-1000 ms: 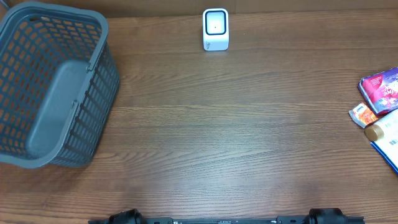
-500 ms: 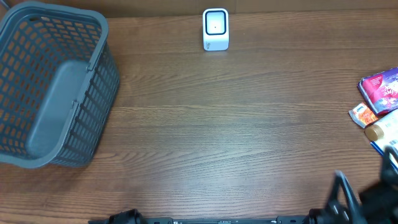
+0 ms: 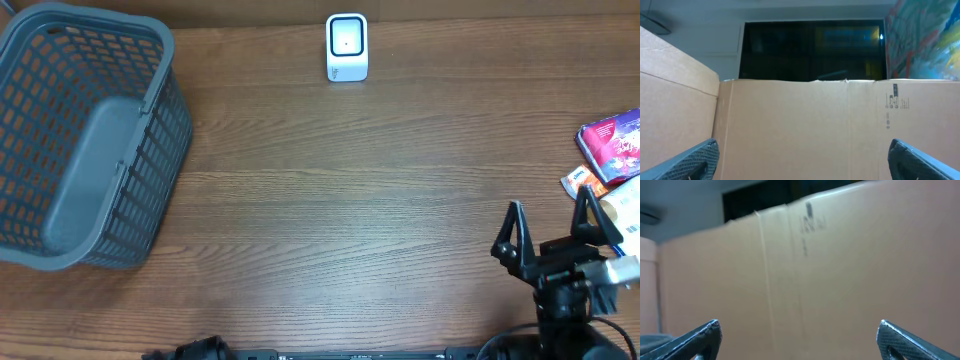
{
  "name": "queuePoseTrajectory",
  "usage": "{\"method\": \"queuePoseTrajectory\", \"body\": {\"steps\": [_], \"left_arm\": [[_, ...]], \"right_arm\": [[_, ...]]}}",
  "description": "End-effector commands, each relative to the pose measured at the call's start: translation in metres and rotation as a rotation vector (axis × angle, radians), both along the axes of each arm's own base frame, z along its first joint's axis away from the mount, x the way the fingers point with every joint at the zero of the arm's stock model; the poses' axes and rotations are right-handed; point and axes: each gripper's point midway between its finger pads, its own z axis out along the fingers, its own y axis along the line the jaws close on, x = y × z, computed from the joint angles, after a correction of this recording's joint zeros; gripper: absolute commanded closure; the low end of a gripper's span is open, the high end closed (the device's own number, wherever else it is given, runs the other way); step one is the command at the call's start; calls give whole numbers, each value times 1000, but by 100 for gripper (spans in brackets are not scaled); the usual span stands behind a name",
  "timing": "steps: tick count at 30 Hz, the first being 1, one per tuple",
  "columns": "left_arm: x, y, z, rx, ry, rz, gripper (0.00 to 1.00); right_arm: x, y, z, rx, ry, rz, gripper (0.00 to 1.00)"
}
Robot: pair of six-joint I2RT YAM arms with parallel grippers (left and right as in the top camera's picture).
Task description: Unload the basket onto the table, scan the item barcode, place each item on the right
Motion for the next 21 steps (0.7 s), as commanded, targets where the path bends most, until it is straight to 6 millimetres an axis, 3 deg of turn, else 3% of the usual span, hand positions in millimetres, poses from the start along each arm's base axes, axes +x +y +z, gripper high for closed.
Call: {"method": "queuePoseTrajectory", "body": {"steps": [1, 17, 21], "left_arm": [[3, 0, -3, -6, -1, -11, 0], [5, 1, -3, -6, -1, -12, 0], [9, 2, -6, -9, 9, -12, 0]], "right_arm": [[10, -7, -18, 16, 48, -44, 0], [45, -16, -119, 43, 301, -94, 0], [48, -16, -135, 35, 370, -97, 0]]}}
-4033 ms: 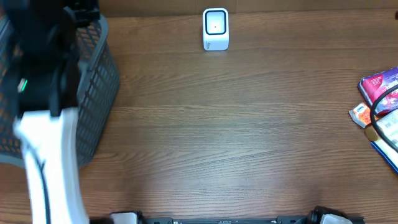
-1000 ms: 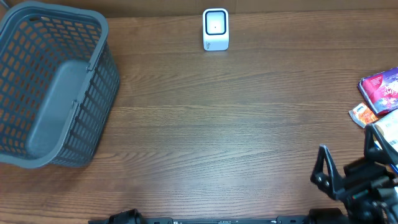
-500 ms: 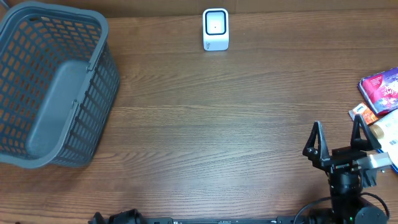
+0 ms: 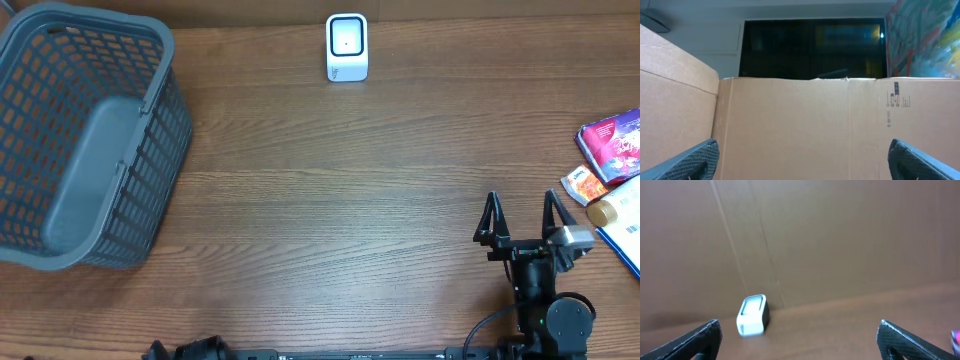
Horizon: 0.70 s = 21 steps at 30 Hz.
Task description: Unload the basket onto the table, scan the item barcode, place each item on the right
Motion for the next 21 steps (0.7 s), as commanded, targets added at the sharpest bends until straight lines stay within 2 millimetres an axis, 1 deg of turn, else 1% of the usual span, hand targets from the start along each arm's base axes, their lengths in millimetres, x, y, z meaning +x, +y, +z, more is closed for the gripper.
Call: {"method": "queuePoseTrajectory", "body": {"steps": [1, 4, 7, 11, 21], "left_arm": [[4, 0, -5, -8, 8, -12, 0], [7, 1, -6, -9, 13, -12, 0], [7, 1, -6, -9, 13, -12, 0], [7, 1, -6, -9, 12, -20, 0], [7, 0, -6, -9, 14, -29, 0]], "right_arm": [[2, -1, -13, 11, 42, -6, 0], [2, -1, -17, 17, 60, -5, 0], [3, -1, -37, 12, 140, -6, 0], [3, -1, -48, 8, 186, -7, 0], [4, -1, -49, 9, 191, -7, 0]]}}
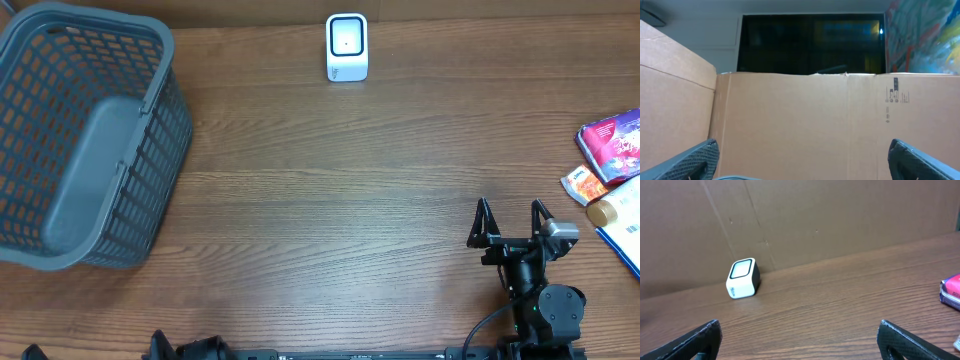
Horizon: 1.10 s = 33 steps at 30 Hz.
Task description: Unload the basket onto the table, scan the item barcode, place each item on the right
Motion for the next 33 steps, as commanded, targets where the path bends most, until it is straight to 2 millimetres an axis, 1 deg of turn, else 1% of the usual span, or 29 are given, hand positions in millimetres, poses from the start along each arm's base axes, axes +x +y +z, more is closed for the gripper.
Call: {"method": "queuePoseTrajectory", "body": {"steps": [1, 4, 6, 8, 10, 11, 13, 14, 16, 18, 20, 22, 24, 25, 26, 27, 30, 33], "left_arm": [[-2, -1, 0, -4, -8, -15, 0], [-1, -3, -1, 0, -5, -22, 0], [1, -10, -3, 21, 11, -59, 0], [6, -19, -10, 44, 47, -108, 0], [12, -21, -22, 38, 102, -126, 0], [16, -18, -30, 34, 135, -112, 0], [24, -4, -49, 17, 222, -33, 0], [25, 2, -54, 10, 239, 1, 0], [30, 1, -62, 7, 273, -7, 0], [38, 2, -71, 50, 310, 9, 0], [50, 5, -84, 90, 353, 29, 0], [68, 10, -101, 120, 404, 41, 0], [89, 14, -122, 113, 448, 30, 0], [99, 13, -129, 118, 457, 8, 0], [114, 10, -140, 130, 458, -28, 0], [123, 9, -146, 136, 454, -45, 0], [155, 5, -175, 147, 449, -102, 0], [175, 1, -203, 153, 462, -132, 0]], "right_arm": [[1, -1, -5, 5, 9, -7, 0], [1, -1, -5, 5, 9, -7, 0], [1, -1, -5, 5, 9, -7, 0], [1, -1, -5, 5, 9, -7, 0], [1, -1, -5, 5, 9, -7, 0], [1, -1, -5, 5, 9, -7, 0], [1, -1, -5, 5, 9, -7, 0], [1, -1, -5, 5, 9, -7, 0], [1, -1, -5, 5, 9, -7, 0], [1, -1, -5, 5, 9, -7, 0], [1, -1, -5, 5, 9, -7, 0], [1, -1, -5, 5, 9, -7, 0], [1, -1, -5, 5, 9, -7, 0], [1, -1, -5, 5, 9, -7, 0], [1, -1, -5, 5, 9, -7, 0], [1, -1, -5, 5, 9, -7, 0], [1, -1, -5, 5, 9, -7, 0], [1, -1, -5, 5, 9, -7, 0]]}}
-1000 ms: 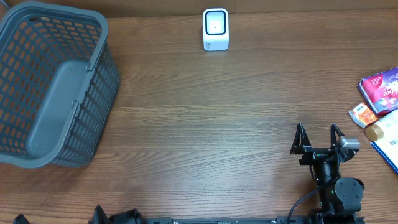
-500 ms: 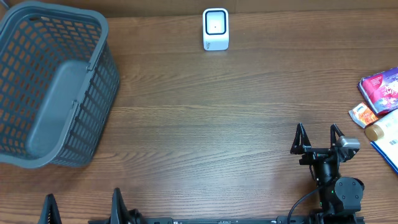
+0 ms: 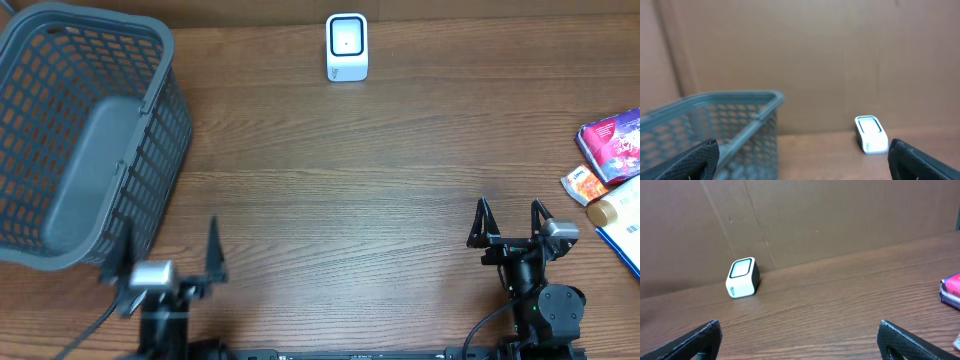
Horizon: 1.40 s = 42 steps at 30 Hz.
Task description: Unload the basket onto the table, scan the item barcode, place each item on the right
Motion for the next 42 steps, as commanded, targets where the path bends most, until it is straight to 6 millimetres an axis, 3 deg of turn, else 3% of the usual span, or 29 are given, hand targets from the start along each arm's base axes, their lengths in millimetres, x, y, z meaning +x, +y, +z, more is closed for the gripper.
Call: {"method": "queuePoseTrajectory", "body": {"steps": [1, 6, 13, 22, 25, 42], "left_arm": [[16, -5, -28, 20, 22, -30, 0], [36, 2, -64, 14, 28, 20, 0], [49, 12, -114, 6, 106, 83, 0], [53, 21, -147, 4, 179, 136, 0], [52, 25, -156, 6, 214, 160, 0], [53, 16, -156, 66, 218, 107, 0]], "right_arm": [[1, -1, -4, 5, 4, -7, 0], [1, -1, -4, 5, 4, -7, 0], [1, -1, -4, 5, 4, -7, 0], [1, -1, -4, 5, 4, -7, 0], [1, -1, -4, 5, 4, -7, 0], [1, -1, -4, 5, 4, -7, 0]]}}
